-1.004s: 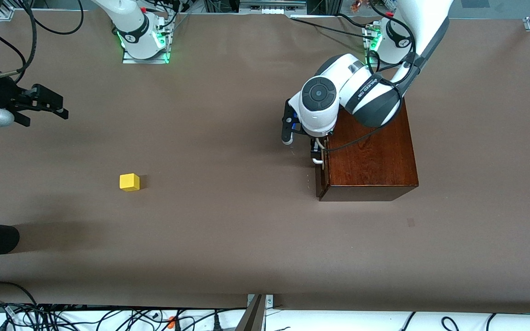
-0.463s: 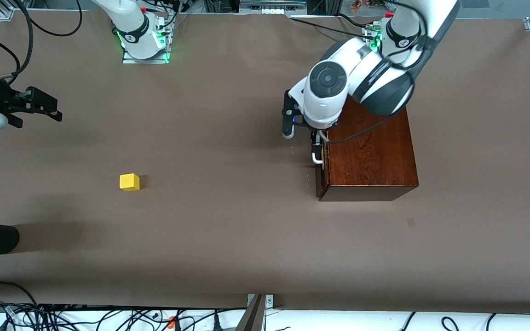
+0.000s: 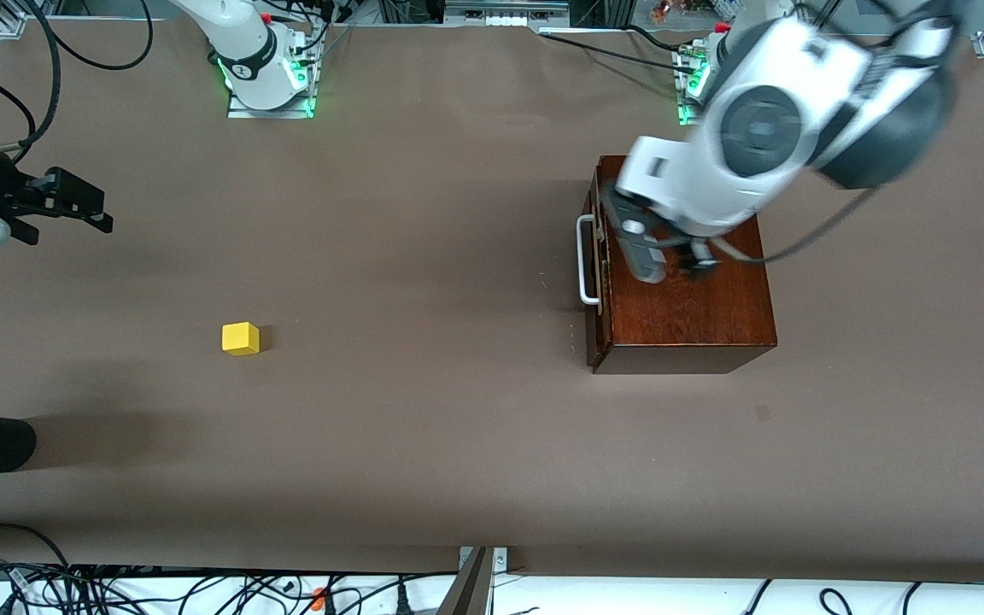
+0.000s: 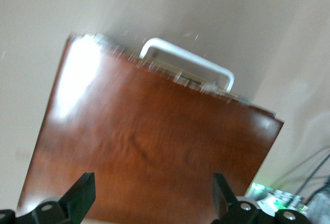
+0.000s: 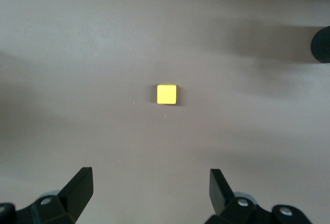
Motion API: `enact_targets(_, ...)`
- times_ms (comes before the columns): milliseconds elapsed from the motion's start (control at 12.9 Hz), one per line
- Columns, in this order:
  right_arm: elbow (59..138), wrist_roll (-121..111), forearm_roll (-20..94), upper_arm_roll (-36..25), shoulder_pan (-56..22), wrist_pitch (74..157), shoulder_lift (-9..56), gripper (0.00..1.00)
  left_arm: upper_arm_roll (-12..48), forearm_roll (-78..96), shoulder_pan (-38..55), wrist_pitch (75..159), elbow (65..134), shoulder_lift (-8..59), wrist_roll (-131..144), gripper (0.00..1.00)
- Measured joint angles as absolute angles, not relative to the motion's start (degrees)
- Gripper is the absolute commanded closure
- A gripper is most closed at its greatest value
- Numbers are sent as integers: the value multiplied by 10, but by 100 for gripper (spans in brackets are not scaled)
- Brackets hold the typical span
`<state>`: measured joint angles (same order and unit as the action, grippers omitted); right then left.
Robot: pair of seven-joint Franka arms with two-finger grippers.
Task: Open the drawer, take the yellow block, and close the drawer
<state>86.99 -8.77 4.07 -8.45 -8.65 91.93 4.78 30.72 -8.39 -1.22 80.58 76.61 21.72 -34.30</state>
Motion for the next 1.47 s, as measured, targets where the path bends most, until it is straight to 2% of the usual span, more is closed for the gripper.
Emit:
enact_targets(309,870,-88,40,-85,-86,919,48,0,302,-84,-89,766,719,206,-328,0)
enact_targets(463,870,-88,40,-85,-86,919,48,0,259,-67,-74,765,719,171,-274,0)
enact_targets(541,870,-88,40,-85,-86,919,48,0,216,-47,-47,765,728,148,-234,0)
enact_targets(695,870,-88,40,-85,-86,919,48,0,114,-5,17,773,758,105,-141,0)
enact_targets(849,870,-88,40,-85,-86,919,48,0,67,9,38,847,818,62,-44,0)
enact_targets(927,870,-88,40,-85,-86,919,48,0,59,9,38,894,859,38,-5,0)
enact_targets(1081,870,-88,40,-85,-86,920,48,0,49,9,37,935,925,-1,31,0)
enact_targets(1467,869,-88,40,-80,-87,934,48,0,37,6,21,945,959,-18,29,0)
